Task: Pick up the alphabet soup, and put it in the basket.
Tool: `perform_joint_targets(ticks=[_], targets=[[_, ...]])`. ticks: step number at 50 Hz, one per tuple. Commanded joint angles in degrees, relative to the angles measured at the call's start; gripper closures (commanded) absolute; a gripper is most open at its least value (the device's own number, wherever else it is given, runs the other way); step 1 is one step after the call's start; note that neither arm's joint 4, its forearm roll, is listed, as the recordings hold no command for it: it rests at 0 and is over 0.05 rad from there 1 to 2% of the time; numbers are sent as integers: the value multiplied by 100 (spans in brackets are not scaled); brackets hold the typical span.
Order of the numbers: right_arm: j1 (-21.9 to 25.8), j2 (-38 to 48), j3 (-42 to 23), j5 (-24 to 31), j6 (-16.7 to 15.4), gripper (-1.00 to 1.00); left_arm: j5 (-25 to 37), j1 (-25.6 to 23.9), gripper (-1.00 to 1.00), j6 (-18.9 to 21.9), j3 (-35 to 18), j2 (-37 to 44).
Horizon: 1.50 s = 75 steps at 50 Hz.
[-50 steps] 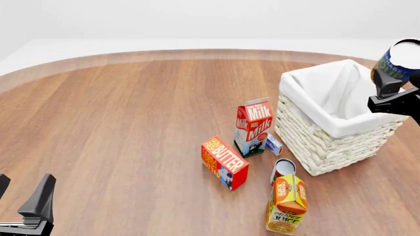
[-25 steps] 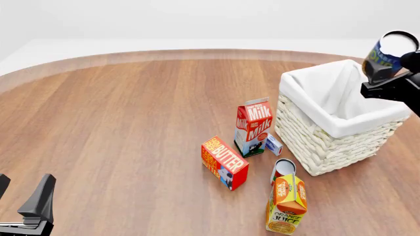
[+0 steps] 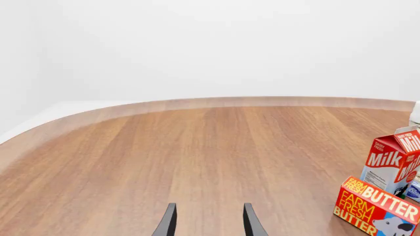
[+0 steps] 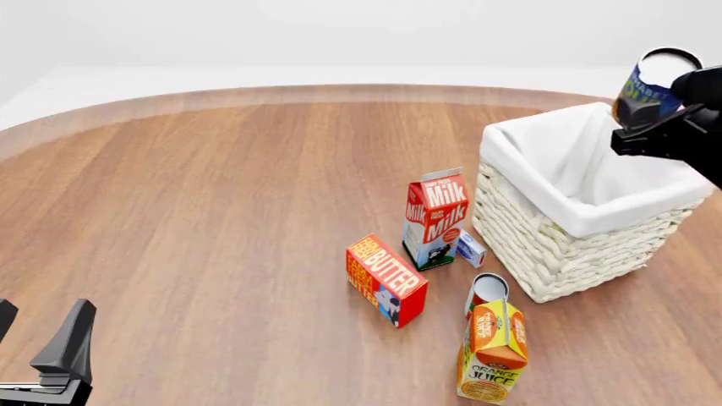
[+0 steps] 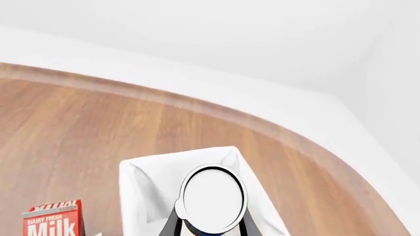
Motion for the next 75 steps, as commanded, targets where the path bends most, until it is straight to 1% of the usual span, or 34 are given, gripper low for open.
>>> perform_joint_targets(ticks=[1,15,38,44,61,75], targets=[[29,169,-307,193,35,100,0,0,-100,0,0,0],[37,565,-704,394,-84,100,0,0,-100,0,0,0],[100,1109,-1043,539,-209,100,0,0,-100,0,0,0],[70,1283,-1133,605,-324,100,0,0,-100,0,0,0],[76,1586,-1341,711,-512,100,0,0,-100,0,0,0],[126,1916,-1707,977,-688,100,0,0,-100,0,0,0]])
